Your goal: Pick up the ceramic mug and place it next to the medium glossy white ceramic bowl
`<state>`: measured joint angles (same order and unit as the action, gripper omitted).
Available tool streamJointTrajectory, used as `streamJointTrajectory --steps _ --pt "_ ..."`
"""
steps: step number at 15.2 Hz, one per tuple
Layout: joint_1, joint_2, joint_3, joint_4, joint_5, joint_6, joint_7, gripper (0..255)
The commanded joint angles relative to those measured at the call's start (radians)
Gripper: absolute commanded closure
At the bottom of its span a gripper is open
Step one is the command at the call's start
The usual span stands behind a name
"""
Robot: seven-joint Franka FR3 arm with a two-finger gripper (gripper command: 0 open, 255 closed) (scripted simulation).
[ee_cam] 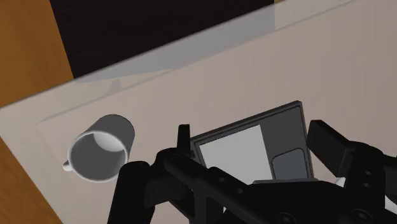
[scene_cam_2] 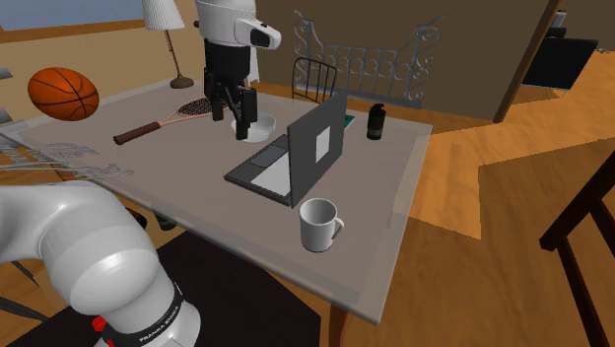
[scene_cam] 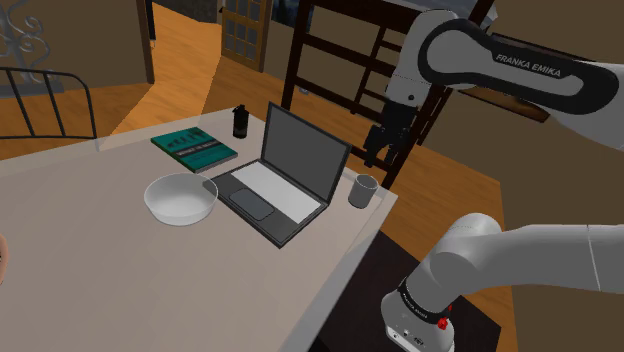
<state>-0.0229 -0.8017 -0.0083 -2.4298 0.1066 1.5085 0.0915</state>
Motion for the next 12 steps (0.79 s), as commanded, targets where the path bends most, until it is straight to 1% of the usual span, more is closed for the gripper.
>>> streamJointTrajectory --steps 1,7,12 --pt "0.000 0.000 0.000 0.000 0.000 0.000 0.000 0" --pt "-0.029 0.055 -0.044 -0.121 -0.096 0.195 -0.098 0" --pt "-0.060 0.146 -0.085 -0.188 -0.176 0.376 -0.169 0"
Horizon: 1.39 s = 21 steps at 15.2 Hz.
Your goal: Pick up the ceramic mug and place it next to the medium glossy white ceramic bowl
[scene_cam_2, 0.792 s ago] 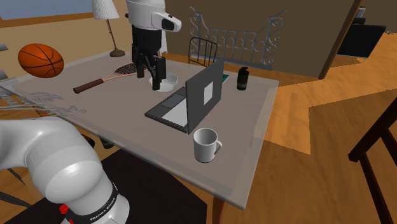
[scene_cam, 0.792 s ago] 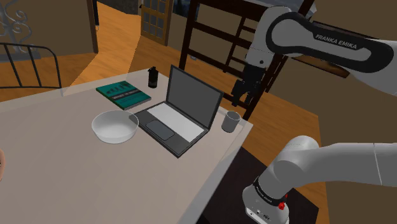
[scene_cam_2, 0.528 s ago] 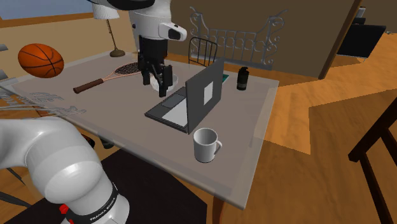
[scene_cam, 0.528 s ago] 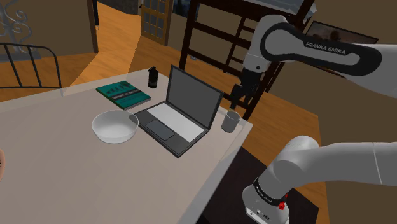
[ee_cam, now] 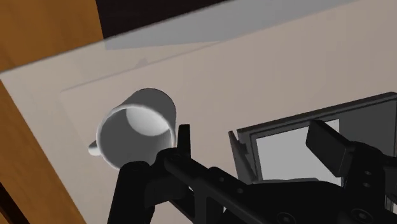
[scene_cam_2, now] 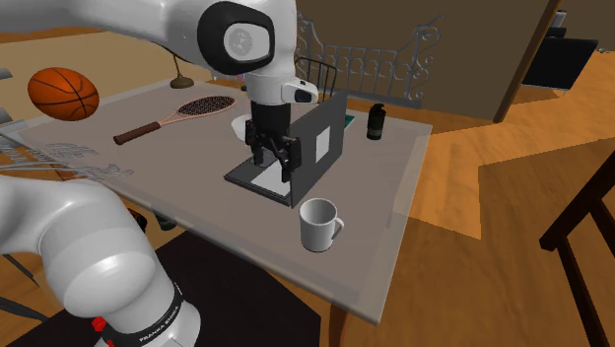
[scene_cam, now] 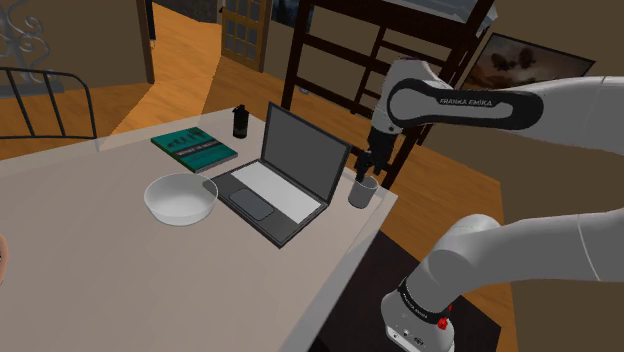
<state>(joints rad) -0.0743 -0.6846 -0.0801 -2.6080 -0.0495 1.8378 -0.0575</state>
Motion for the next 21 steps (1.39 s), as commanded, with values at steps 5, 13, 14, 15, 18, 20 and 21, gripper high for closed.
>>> streamJointTrajectory --steps 5,13,14,15,18,20,21 --pt "-0.043 0.163 -0.057 -0.040 -0.097 0.239 -0.079 0" --pt "-0.058 0.260 -0.081 -0.090 -0.130 0.397 -0.092 0" --pt "-0.059 0.270 -0.082 -0.097 -0.132 0.414 -0.092 0" --pt "-0.060 0.275 -0.083 -0.101 -0.133 0.424 -0.092 0" --pt "-0.060 0.275 -0.083 -0.101 -0.133 0.424 -0.092 0" --pt "-0.060 0.275 -0.083 -0.101 -0.133 0.424 -0.092 0" --pt "-0.060 0.275 -0.083 -0.101 -0.133 0.424 -0.092 0"
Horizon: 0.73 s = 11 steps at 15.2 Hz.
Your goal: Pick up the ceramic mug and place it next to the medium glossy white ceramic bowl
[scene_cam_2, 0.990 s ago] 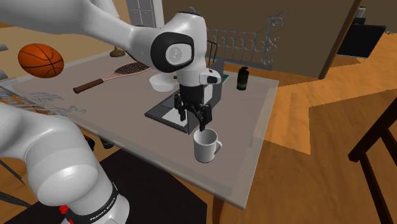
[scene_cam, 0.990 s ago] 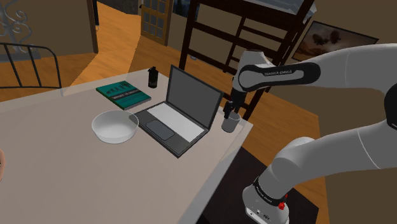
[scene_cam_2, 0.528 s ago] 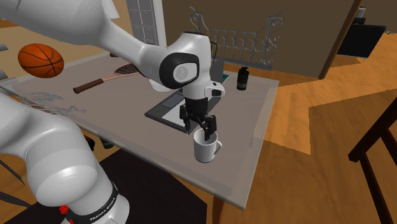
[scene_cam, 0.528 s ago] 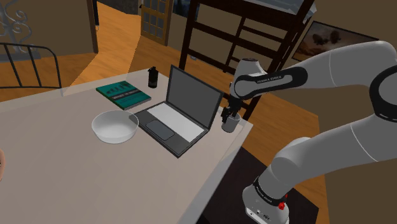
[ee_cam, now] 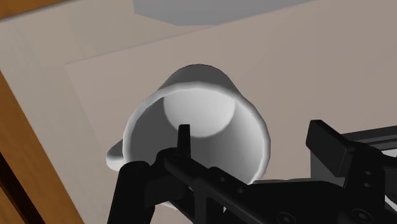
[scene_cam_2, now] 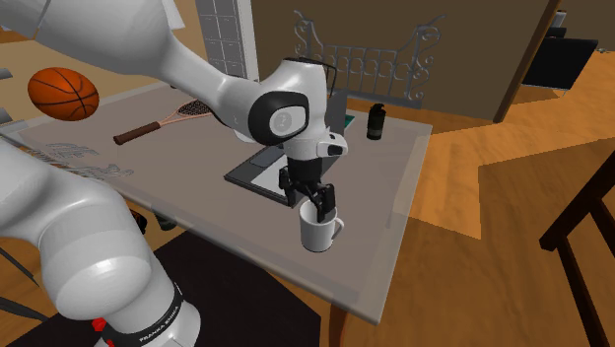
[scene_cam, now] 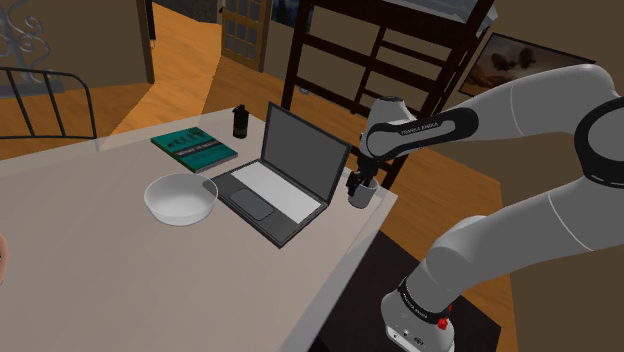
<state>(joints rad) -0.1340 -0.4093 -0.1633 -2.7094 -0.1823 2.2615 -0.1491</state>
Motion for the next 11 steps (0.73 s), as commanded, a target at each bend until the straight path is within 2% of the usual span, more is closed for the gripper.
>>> streamJointTrajectory --steps 1,2,11 --pt "0.000 0.000 0.000 0.000 0.000 0.000 0.000 0" --pt "0.000 0.000 0.000 0.000 0.000 0.000 0.000 255" --pt "0.000 0.000 0.000 0.000 0.000 0.000 0.000 255"
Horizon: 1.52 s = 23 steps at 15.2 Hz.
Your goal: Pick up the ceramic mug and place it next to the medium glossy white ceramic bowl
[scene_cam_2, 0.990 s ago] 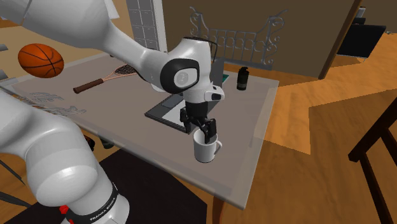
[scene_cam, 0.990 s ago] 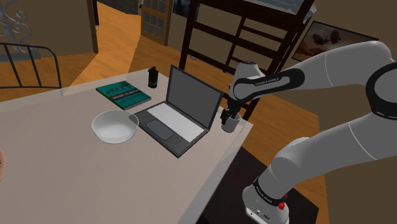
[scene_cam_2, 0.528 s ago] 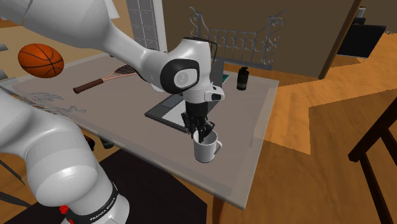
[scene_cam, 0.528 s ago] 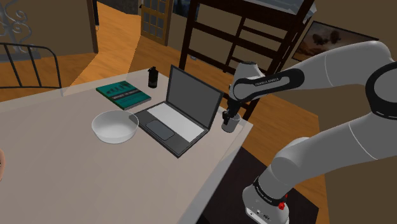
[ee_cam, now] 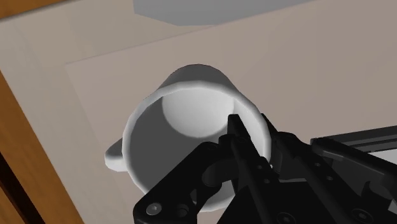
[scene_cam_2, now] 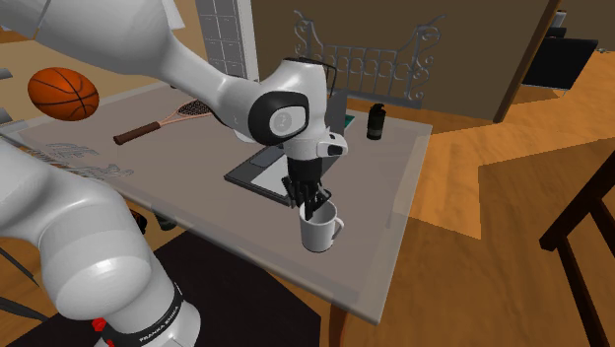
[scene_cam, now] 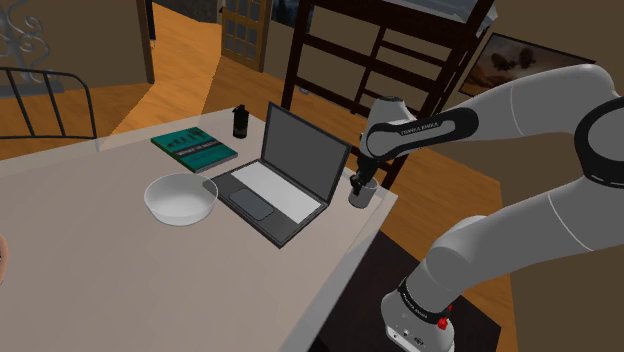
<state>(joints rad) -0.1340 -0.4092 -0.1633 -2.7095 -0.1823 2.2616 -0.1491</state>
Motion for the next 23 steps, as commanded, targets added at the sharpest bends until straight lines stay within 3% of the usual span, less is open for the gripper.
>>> streamJointTrajectory --steps 1,23 --pt "0.000 -0.010 0.001 0.007 0.001 -0.017 -0.001 255" --pt "0.008 -0.150 0.026 0.210 0.027 -0.359 -0.024 255"
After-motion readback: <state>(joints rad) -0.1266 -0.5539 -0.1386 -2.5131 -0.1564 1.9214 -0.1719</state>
